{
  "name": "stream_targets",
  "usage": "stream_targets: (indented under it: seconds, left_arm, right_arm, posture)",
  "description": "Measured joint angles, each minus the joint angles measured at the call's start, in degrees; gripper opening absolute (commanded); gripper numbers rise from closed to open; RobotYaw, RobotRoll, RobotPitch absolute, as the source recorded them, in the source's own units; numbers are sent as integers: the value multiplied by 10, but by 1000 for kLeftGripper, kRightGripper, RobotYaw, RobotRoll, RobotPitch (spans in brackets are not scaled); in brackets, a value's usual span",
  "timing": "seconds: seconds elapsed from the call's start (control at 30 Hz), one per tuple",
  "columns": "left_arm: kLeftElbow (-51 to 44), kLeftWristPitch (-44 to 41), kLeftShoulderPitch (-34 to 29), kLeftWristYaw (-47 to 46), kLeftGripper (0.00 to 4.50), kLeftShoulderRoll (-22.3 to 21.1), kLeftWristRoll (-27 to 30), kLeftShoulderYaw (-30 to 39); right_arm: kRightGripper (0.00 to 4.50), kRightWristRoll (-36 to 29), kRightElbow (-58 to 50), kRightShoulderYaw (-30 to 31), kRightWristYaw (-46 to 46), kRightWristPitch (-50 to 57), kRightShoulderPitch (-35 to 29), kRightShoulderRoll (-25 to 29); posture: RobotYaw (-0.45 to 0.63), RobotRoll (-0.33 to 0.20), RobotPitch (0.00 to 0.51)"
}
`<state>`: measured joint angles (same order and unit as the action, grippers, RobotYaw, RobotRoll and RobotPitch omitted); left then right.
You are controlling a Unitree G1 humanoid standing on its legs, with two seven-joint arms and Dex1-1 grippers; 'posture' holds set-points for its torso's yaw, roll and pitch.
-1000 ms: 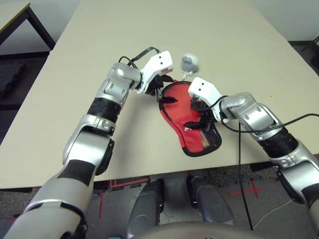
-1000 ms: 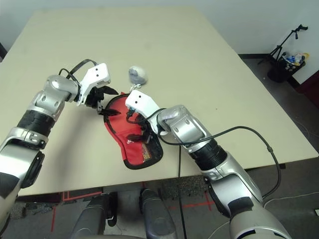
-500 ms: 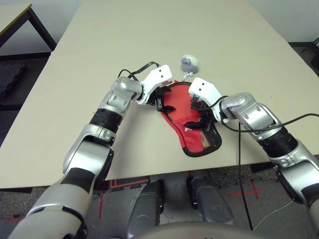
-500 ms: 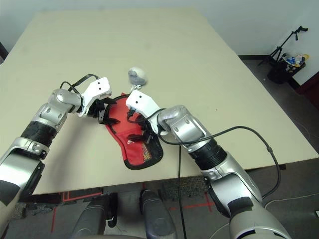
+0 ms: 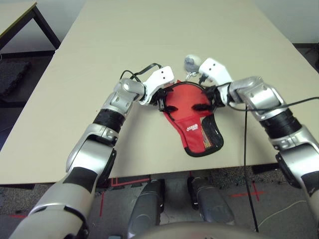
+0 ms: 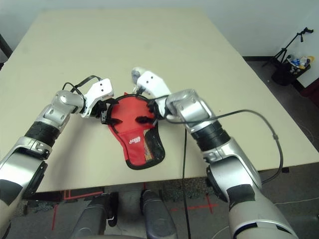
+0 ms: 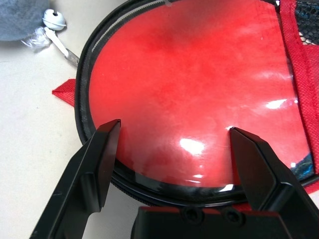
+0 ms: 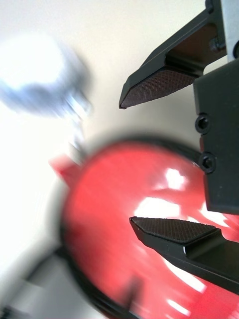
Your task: Store the ping-pong paddle in its case and zip it.
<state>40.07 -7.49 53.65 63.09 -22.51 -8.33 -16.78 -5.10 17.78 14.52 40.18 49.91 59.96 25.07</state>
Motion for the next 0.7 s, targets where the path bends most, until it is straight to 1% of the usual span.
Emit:
stream_targets:
  seconds: [0.03, 0.1, 0.2, 0.37, 0.6, 0.63, 0.7]
  left_arm:
    - [-1, 0, 1, 0, 4480, 0, 0, 0]
    - [-4, 0, 1, 0, 4480, 4, 0, 0]
    - [-8, -1, 2, 0, 4480, 6, 1, 0]
    - [-10, -5, 2, -1, 4480, 9, 1, 1]
    - [-26, -19, -1, 0, 4480, 9, 1, 1]
    - [-30, -21, -2, 0, 4480, 9, 1, 1]
    - [-39, -28, -4, 0, 4480, 9, 1, 1]
  right_arm:
    - [4500, 0, 25, -29, -36, -28, 6, -27]
    - [4500, 0, 49, -50, -71, -65, 9, -50]
    - [4500, 2, 85, -63, -93, -115, 10, -81]
    - [4500, 32, 178, -55, -111, -210, 32, -112]
    - [4500, 96, 328, -42, -168, -353, 85, -130]
    - [4500, 102, 350, -41, -175, -368, 91, -133]
    - [4500, 117, 397, -40, -189, -396, 101, -139]
  posture:
    - [-69, 0, 180]
    - [-69, 0, 179]
    - [-67, 0, 177]
    - [-64, 0, 176]
    - [-59, 0, 177]
    - [-39, 0, 181]
    - [-35, 0, 182]
